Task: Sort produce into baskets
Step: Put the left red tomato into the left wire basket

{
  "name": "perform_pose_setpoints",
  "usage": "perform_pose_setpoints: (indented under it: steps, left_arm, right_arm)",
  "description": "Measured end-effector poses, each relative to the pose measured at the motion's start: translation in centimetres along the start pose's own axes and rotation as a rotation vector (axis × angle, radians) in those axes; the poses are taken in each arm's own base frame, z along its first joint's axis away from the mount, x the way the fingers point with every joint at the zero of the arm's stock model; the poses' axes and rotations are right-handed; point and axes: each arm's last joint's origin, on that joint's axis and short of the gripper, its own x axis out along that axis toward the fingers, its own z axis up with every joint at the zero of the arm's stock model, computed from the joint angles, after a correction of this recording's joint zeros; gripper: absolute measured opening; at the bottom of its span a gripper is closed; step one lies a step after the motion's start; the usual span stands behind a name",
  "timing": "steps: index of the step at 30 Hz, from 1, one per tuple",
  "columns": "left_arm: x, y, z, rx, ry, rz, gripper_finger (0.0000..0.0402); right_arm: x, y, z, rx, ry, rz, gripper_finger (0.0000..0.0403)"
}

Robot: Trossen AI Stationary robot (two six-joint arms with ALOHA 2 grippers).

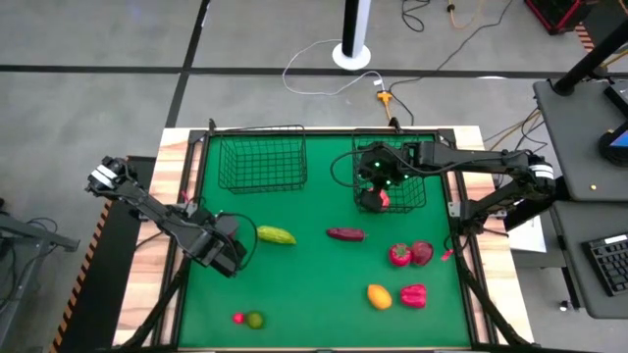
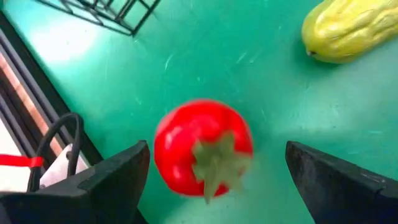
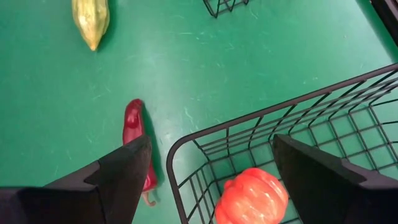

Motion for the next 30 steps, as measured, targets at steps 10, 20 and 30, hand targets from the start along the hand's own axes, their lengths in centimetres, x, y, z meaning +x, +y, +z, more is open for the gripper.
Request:
perform_pose_setpoints:
  steps: [10, 20, 30]
  left_arm:
    - [1.4, 0.5, -0.6, -0.013, 0.037, 0.040, 0.0354]
    - [2.8, 1.1, -1.4, -0.005, 0.048, 0.076, 0.0354]
    - [2.8, 0.7, -1.2, -0.082, 0.032, 0.051, 0.0346]
  right_arm:
    - [0.0, 0.0, 0.0, 0.013, -0.003, 0.000, 0.0325]
    - [0.0, 0.0, 0.0, 0.015, -0.004, 0.001, 0.0325]
    - [0.0, 0.0, 0.1, 0.014, -0.011, 0.002, 0.0325]
